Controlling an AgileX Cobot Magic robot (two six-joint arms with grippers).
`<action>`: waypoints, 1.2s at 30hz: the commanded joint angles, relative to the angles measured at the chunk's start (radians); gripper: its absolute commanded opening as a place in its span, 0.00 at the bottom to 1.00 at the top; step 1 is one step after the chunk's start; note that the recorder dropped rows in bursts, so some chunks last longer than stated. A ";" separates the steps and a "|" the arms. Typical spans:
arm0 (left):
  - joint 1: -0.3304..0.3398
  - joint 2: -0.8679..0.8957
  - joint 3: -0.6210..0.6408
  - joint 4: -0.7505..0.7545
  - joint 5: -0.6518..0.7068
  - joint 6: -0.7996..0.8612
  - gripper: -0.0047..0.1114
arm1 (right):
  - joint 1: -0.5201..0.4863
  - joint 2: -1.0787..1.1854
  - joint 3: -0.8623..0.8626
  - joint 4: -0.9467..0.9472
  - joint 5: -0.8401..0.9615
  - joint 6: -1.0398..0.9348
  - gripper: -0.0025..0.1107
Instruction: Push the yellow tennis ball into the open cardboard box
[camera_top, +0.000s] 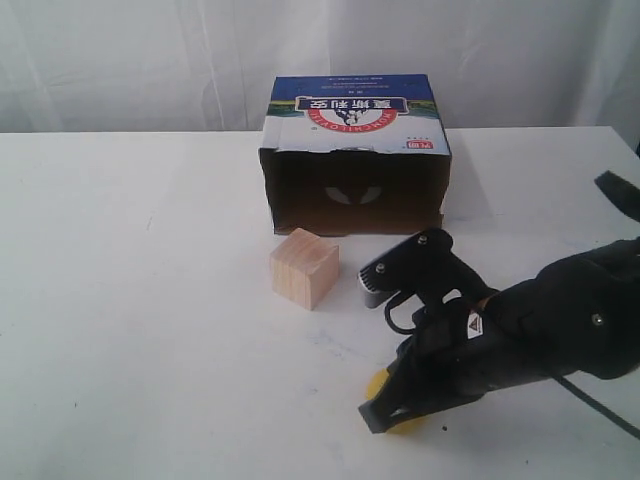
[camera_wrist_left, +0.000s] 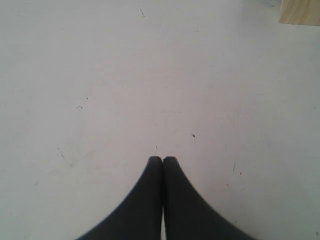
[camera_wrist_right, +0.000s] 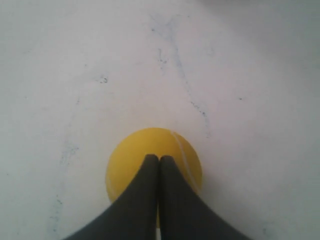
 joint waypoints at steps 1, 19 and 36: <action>-0.005 -0.005 0.004 0.000 0.017 0.002 0.04 | -0.045 0.010 -0.018 -0.063 0.025 0.017 0.02; -0.005 -0.005 0.004 0.000 0.017 0.002 0.04 | -0.060 -0.063 -0.165 -0.159 0.315 0.106 0.02; -0.005 -0.005 0.004 0.000 0.017 0.002 0.04 | 0.036 0.162 -0.163 -0.066 0.271 0.102 0.02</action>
